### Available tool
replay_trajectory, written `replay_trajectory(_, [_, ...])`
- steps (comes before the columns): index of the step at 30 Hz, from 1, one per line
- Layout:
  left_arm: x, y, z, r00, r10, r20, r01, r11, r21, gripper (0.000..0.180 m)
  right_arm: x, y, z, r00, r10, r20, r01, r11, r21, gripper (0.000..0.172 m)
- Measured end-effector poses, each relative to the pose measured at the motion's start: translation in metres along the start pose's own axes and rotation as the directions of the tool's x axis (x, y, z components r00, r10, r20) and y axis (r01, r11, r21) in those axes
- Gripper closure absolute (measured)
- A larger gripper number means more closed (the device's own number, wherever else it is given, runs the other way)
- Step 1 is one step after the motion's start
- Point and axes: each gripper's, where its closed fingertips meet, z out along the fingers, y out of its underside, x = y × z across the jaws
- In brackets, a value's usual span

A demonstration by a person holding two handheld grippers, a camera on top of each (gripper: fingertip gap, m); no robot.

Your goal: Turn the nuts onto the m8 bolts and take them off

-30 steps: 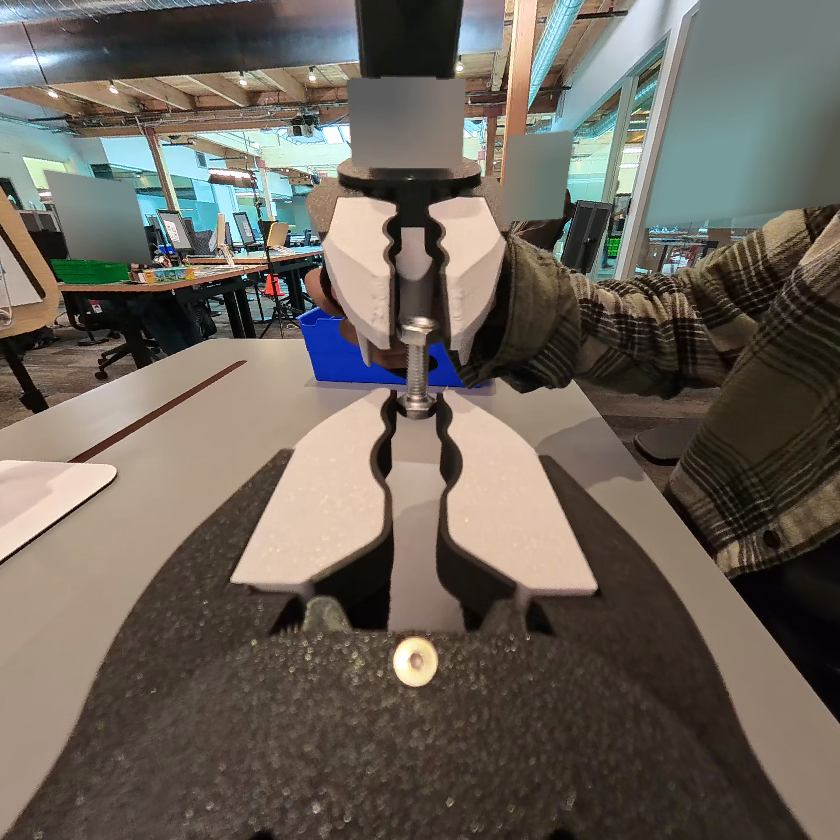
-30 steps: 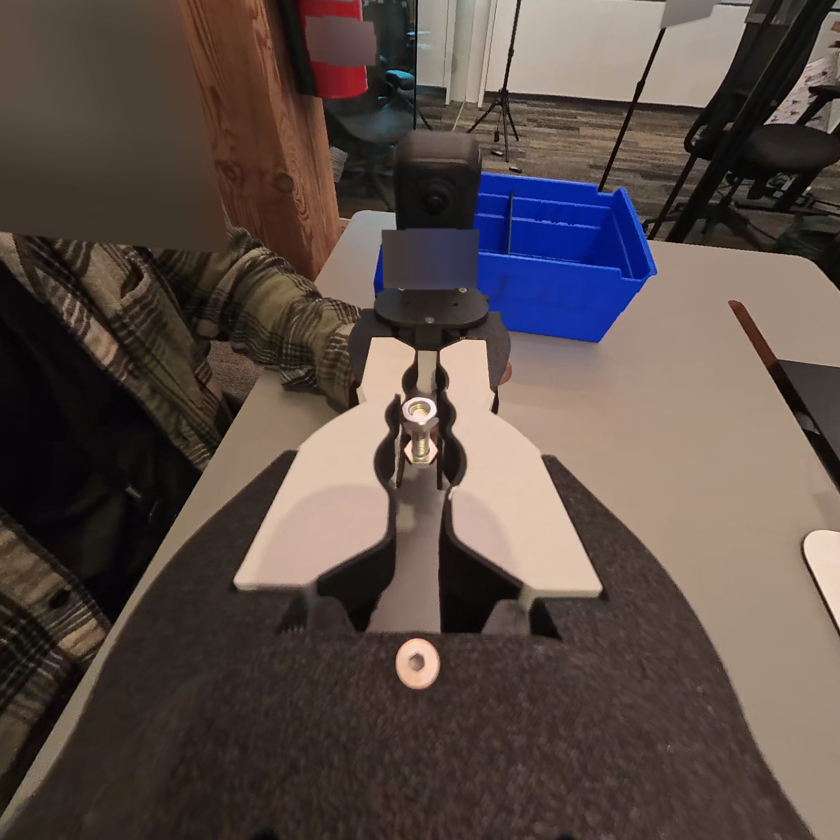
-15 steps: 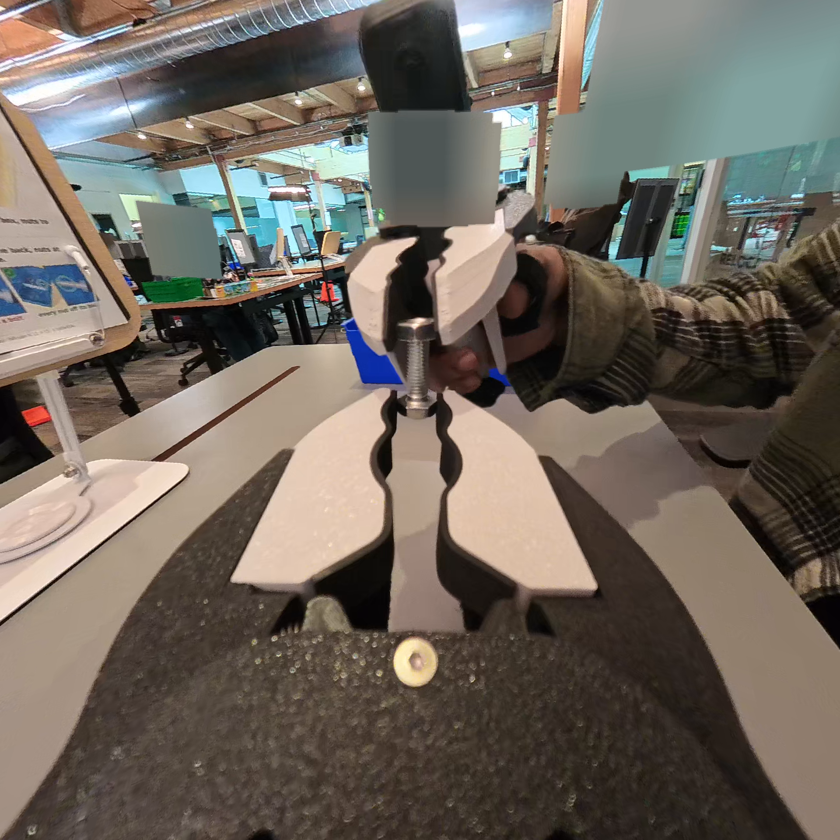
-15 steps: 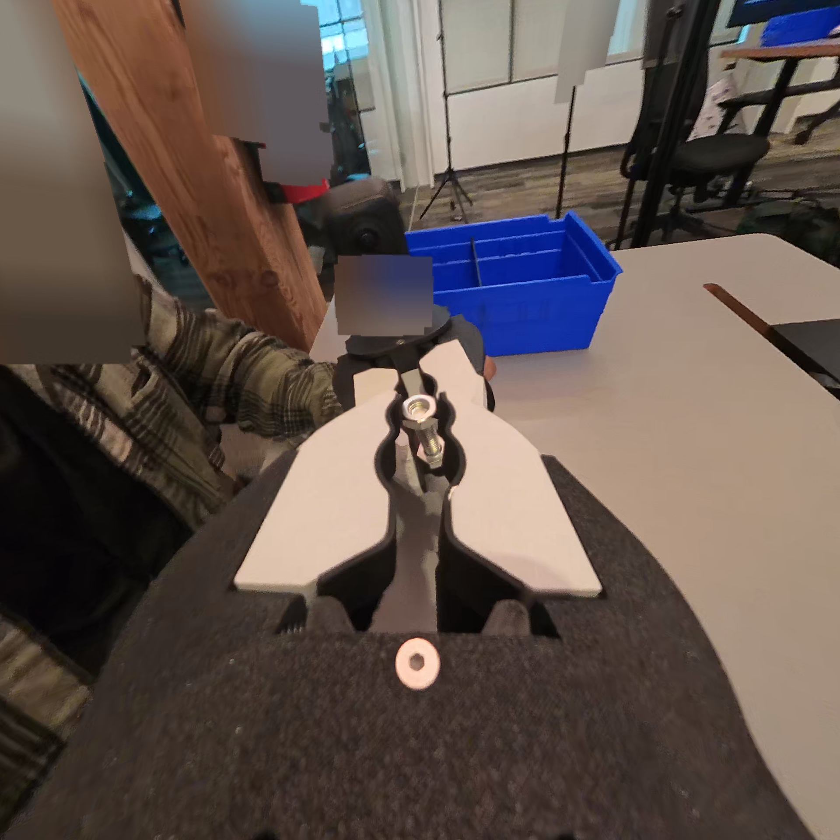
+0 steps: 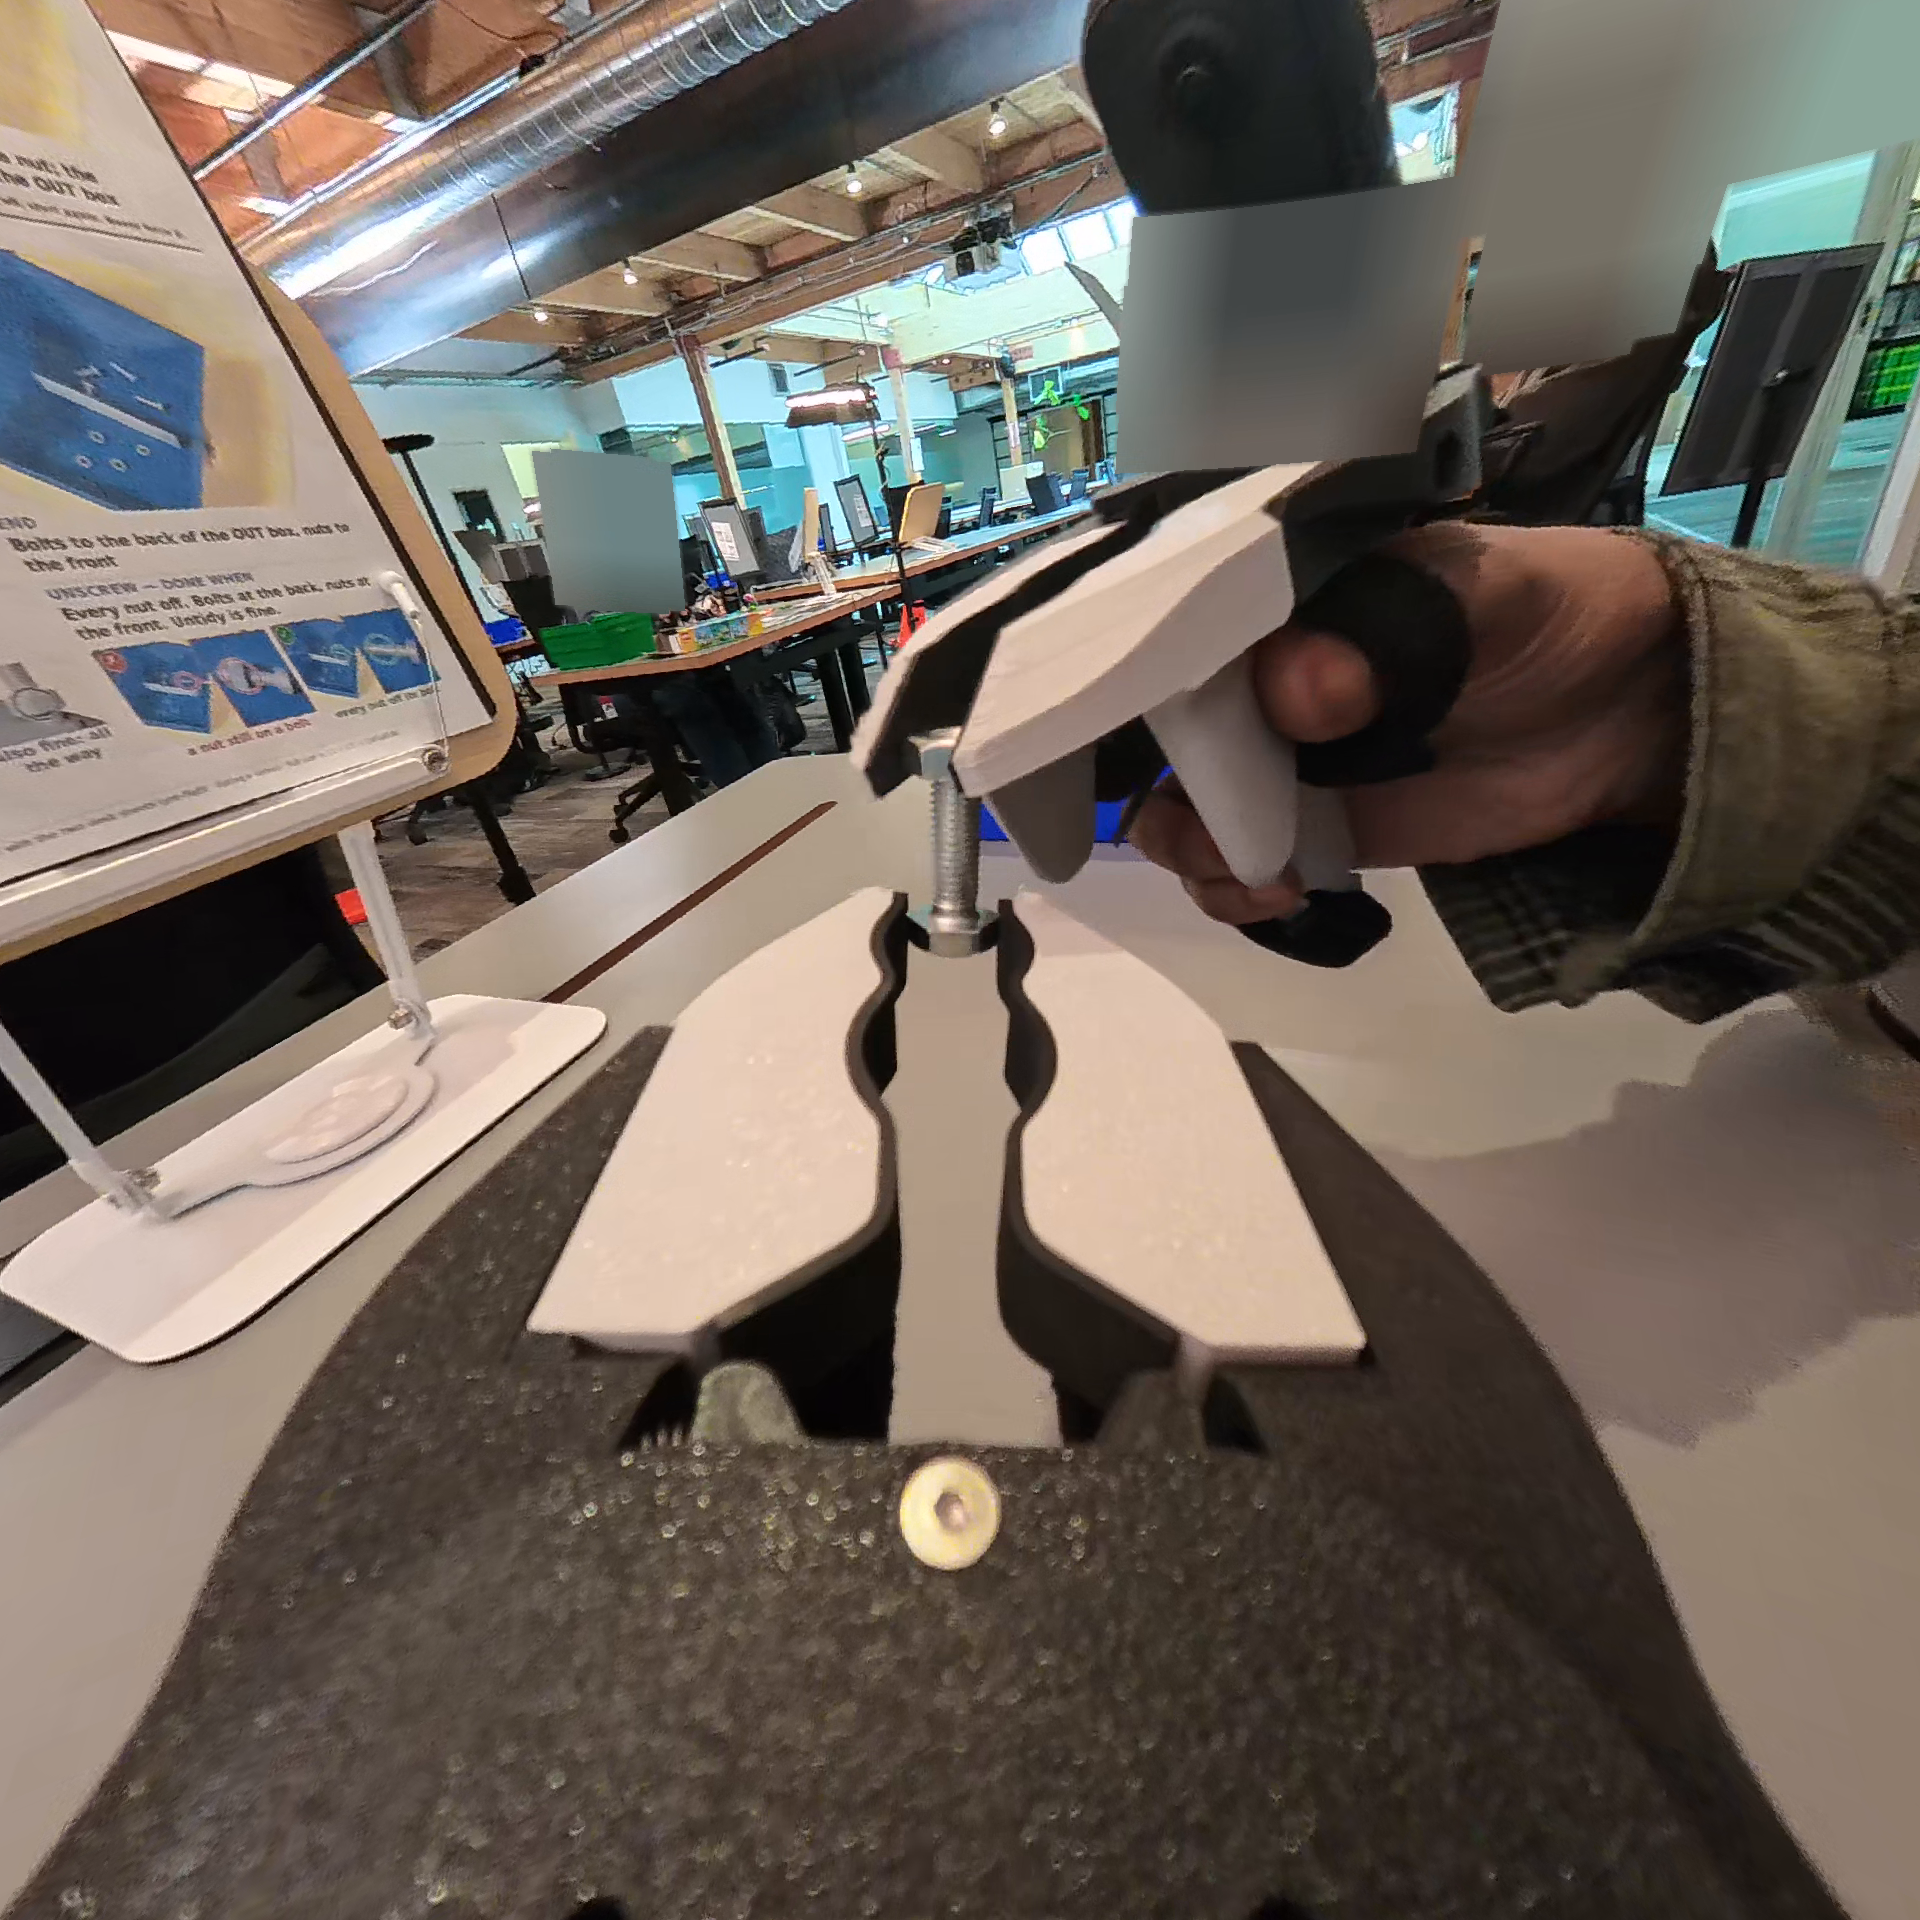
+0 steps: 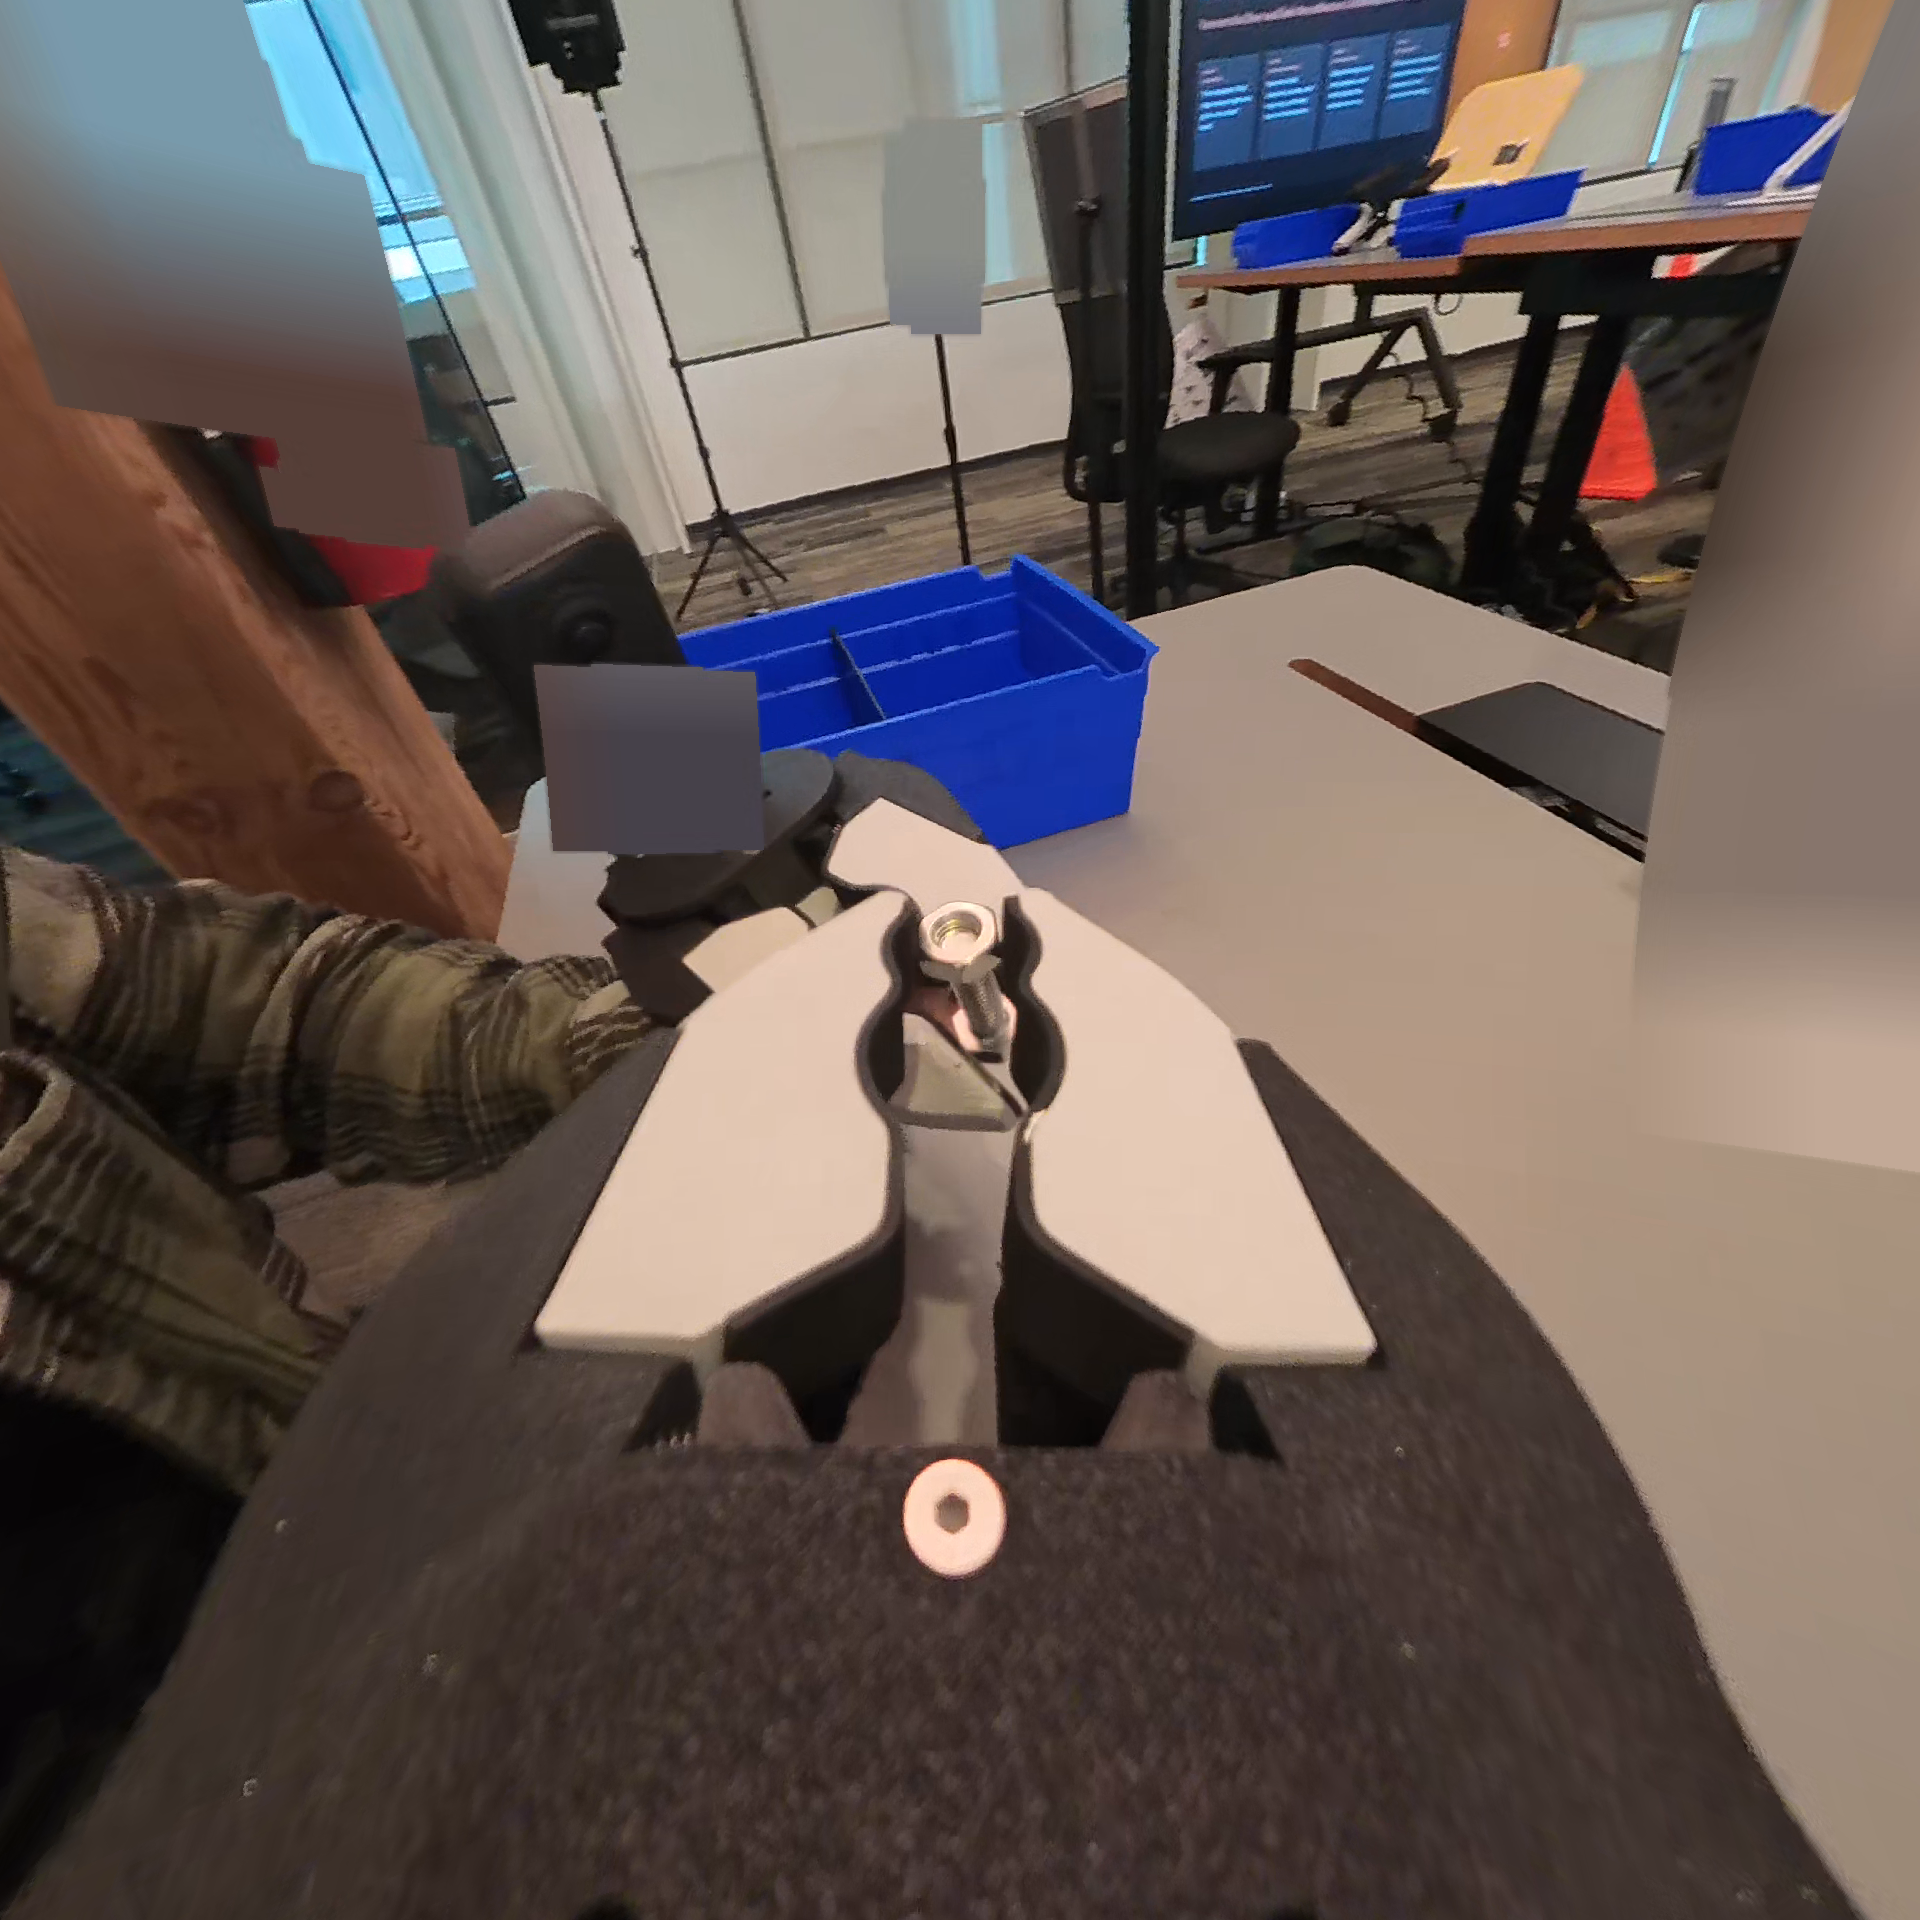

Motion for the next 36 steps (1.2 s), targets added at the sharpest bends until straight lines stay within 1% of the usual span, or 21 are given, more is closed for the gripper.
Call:
replay_trajectory(2, [0.000,0.000,0.000,1.000,-0.014,-0.006,0.014,1.000,0.001,0.165,0.002,0.000,0.000,1.000,-0.002,-0.029,0.002,1.000,-0.001,0.156])
replay_trajectory(9, [0.002,0.001,0.001,0.998,-0.041,-0.038,0.041,0.999,0.001,0.165,0.001,0.001,0.000,1.000,-0.009,-0.001,0.009,1.000,0.012,0.156])
replay_trajectory(12, [0.004,0.002,0.002,0.998,-0.041,-0.049,0.041,0.999,-0.004,0.165,0.000,0.000,-0.001,1.000,-0.024,0.006,0.024,1.000,0.011,0.152])
replay_trajectory(15, [0.005,0.002,0.002,0.997,-0.047,-0.057,0.046,0.999,-0.003,0.165,0.000,0.001,-0.001,0.999,-0.044,0.012,0.044,0.999,0.003,0.147])
replay_trajectory(17, [0.006,0.002,0.002,0.996,-0.058,-0.070,0.058,0.998,-0.002,0.165,-0.001,0.001,-0.001,0.997,-0.074,0.017,0.074,0.997,-0.002,0.137])
replay_trajectory(19, [0.007,0.002,0.003,0.993,-0.070,-0.092,0.070,0.998,-0.004,0.165,-0.002,0.000,-0.004,0.990,-0.135,0.041,0.136,0.990,-0.025,0.125])
replay_trajectory(20, [0.009,0.003,0.003,0.990,-0.082,-0.112,0.082,0.997,-0.007,0.165,-0.003,-0.003,-0.007,0.982,-0.179,0.068,0.181,0.983,-0.031,0.121])
replay_trajectory(23, [0.015,0.003,0.004,0.975,-0.128,-0.182,0.130,0.992,-0.004,0.165,-0.002,-0.006,-0.021,0.921,-0.317,0.226,0.344,0.934,-0.092,0.121])
replay_trajectory(25, [0.018,0.004,0.004,0.964,-0.149,-0.221,0.153,0.988,-0.001,0.165,-0.007,-0.005,-0.031,0.842,-0.382,0.381,0.454,0.884,-0.117,0.124])
replay_trajectory(27, [0.021,0.004,0.004,0.955,-0.161,-0.250,0.165,0.986,-0.005,0.165,-0.014,0.000,-0.036,0.762,-0.385,0.520,0.527,0.836,-0.152,0.127])
replay_trajectory(29, [0.025,0.003,0.004,0.947,-0.160,-0.279,0.165,0.986,-0.005,0.165,-0.015,0.003,-0.033,0.711,-0.391,0.584,0.582,0.794,-0.177,0.127])
replay_trajectory(31, [0.028,0.003,0.004,0.944,-0.152,-0.292,0.157,0.988,-0.007,0.165,-0.010,0.006,-0.026,0.699,-0.383,0.603,0.607,0.764,-0.219,0.129])
replay_trajectory(36, [0.032,0.003,0.004,0.936,-0.153,-0.318,0.158,0.987,-0.011,0.165,-0.019,0.016,-0.025,0.635,-0.336,0.696,0.642,0.731,-0.233,0.139])
